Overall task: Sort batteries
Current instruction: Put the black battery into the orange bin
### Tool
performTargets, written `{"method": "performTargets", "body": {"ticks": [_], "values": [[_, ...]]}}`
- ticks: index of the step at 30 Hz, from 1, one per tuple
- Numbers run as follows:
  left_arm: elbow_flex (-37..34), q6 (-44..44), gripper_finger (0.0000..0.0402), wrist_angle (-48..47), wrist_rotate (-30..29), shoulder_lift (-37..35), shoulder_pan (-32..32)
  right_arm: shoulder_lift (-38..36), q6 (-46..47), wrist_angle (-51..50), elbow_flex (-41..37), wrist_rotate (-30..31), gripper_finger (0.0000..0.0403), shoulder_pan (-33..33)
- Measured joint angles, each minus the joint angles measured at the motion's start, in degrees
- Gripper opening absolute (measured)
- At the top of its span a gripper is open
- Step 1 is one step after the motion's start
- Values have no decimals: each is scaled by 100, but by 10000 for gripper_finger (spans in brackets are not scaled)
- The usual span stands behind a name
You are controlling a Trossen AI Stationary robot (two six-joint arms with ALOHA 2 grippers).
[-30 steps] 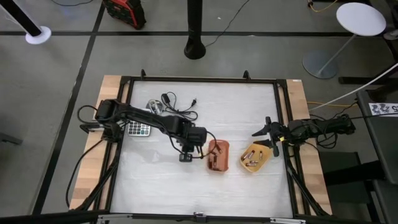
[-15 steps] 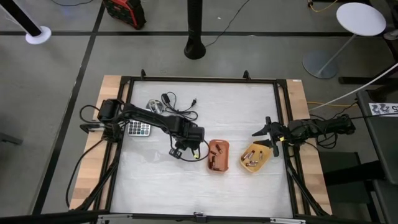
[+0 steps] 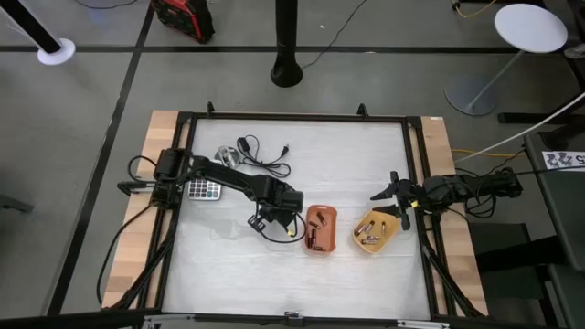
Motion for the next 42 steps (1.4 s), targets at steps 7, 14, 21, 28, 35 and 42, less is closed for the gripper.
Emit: {"method": "performTargets", "body": {"ticks": [7,14,21,28,35,42], "values": [[0,108,70,-10,-19,151,56,0,0,-2,0,0,161,0],[24,-35,52,-11,-28,275,55,0,0,0,0,0,161,0],[20,-929,14,-13,164,256,72,0,0,0,0,0,161,0],[9,-1613,8,58,562,107,103,0,0,-2,0,-2,161,0],[9,-2292,7,350,1780,-214,278,1,0,-2,0,-2,161,0],[11,-3269,10,1467,2712,-684,385,0,0,-2,0,-3,161,-1]]}}
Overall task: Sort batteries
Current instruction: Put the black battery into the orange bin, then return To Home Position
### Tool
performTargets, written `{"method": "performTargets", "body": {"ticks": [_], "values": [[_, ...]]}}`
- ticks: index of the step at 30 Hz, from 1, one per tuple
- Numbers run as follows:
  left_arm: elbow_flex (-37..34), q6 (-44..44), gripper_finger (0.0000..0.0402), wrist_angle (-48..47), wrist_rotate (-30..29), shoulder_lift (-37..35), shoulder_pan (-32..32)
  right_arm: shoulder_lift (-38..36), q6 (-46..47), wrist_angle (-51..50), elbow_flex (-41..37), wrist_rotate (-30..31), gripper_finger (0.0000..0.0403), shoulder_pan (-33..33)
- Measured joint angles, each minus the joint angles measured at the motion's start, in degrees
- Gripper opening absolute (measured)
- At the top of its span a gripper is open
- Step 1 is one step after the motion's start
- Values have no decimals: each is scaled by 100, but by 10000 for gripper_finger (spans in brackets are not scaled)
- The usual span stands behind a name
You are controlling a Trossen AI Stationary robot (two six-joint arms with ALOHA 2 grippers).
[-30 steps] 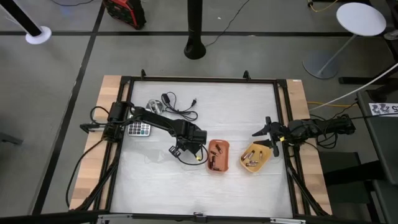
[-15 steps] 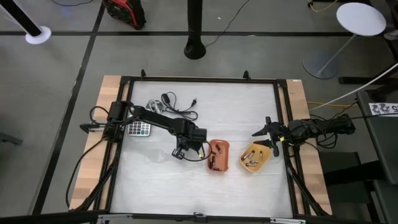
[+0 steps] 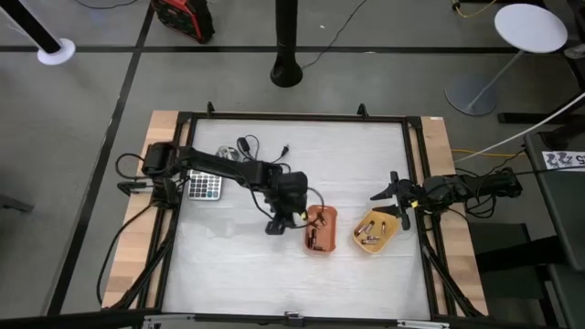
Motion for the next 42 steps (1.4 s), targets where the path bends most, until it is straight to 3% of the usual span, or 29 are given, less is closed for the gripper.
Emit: {"method": "performTargets", "body": {"ticks": [5,9,13,17,24,28,33,38,42], "values": [[7,-953,18,1996,-100,62,-112,0,0,0,0,-1,161,-1],[11,-1074,22,3078,-577,358,-319,1,0,2,0,1,161,-1],[7,-481,41,3115,-1026,515,-475,0,0,2,0,-1,161,-1],[7,-553,82,2901,-1643,518,-524,2,0,2,0,0,161,1],[98,-1058,153,2699,-1686,361,-514,2,0,2,0,-1,161,0],[268,-1134,158,1948,-1625,-192,-454,2,0,3,0,-1,161,-1],[271,-618,150,1299,-1708,-1220,-454,2,0,4,0,-1,161,1],[162,-214,152,631,-2276,-2498,-577,2,0,2,0,-1,161,-1],[-590,-348,151,475,-2922,-3628,-782,2,0,2,0,-1,161,-1]]}}
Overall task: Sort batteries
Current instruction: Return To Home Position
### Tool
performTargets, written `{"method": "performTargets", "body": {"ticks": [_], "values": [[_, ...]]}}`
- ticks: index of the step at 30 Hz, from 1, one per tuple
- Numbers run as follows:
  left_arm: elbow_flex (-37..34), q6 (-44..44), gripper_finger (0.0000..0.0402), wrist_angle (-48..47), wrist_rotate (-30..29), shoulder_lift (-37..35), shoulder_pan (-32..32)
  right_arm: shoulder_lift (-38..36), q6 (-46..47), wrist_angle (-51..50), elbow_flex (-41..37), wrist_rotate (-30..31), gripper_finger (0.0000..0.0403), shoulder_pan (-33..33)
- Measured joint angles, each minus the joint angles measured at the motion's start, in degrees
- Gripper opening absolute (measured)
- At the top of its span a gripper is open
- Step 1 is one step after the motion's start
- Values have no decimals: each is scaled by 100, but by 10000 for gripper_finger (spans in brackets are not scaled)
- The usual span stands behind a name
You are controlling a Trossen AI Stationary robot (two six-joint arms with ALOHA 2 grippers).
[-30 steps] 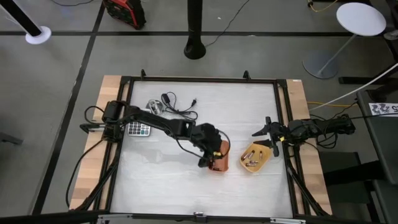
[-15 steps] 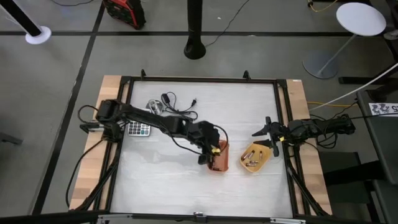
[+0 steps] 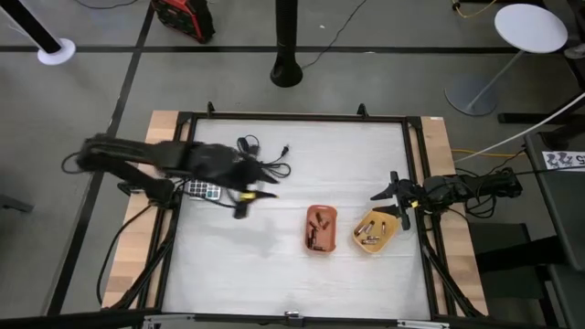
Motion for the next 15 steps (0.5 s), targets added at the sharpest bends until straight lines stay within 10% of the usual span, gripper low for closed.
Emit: {"method": "performTargets", "body": {"ticks": [15], "values": [[-4867,-1205,152,2146,-1876,-4345,-1063,-1,0,0,0,0,161,0]]}}
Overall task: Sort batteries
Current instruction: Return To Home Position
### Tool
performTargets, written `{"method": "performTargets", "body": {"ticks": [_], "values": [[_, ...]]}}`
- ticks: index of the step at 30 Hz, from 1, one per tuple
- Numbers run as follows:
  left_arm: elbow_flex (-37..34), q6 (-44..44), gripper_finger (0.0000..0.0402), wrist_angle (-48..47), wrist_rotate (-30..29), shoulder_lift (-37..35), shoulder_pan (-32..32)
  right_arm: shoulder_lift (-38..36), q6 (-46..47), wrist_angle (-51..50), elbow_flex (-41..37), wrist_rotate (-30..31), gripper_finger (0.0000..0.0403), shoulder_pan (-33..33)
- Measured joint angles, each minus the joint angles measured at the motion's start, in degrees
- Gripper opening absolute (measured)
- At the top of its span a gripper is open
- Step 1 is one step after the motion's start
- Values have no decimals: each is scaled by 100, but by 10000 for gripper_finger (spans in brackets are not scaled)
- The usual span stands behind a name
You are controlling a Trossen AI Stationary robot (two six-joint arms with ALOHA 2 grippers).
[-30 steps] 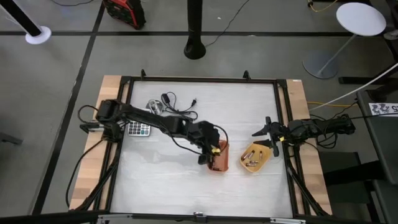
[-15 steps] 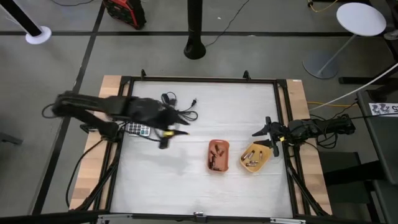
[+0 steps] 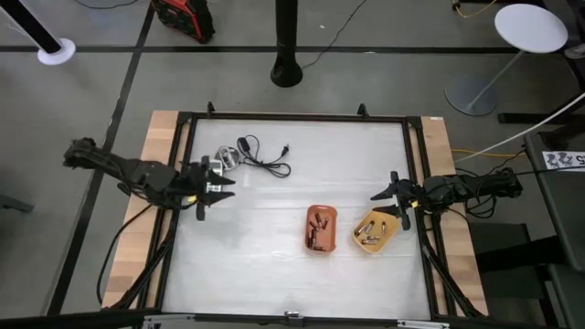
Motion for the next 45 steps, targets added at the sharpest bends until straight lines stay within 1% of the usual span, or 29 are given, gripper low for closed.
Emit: {"method": "performTargets", "body": {"ticks": [4,6,9,11,15,17,22,31,37,45], "values": [[-936,77,152,742,-138,-806,1,-1,0,0,0,0,161,0],[-1247,60,152,810,-142,-1160,1,0,0,0,0,0,161,0],[-1631,16,152,834,-185,-1654,3,-1,0,0,0,0,161,0],[-1860,27,153,848,-320,-1956,6,1,0,0,0,0,161,0],[-2249,377,153,831,-649,-2474,6,-1,0,0,0,0,161,0],[-2318,634,153,950,-719,-2653,6,0,0,0,0,0,161,0],[-2327,1207,153,959,-716,-2696,6,-1,0,0,0,1,161,0],[-2325,1249,153,945,-696,-2650,6,0,0,0,0,1,161,2],[-2323,1635,153,941,-695,-2634,8,-1,0,-1,0,-5,161,-31],[-2322,1638,153,934,-695,-2634,7,-1,0,0,0,-13,161,-670]]}}
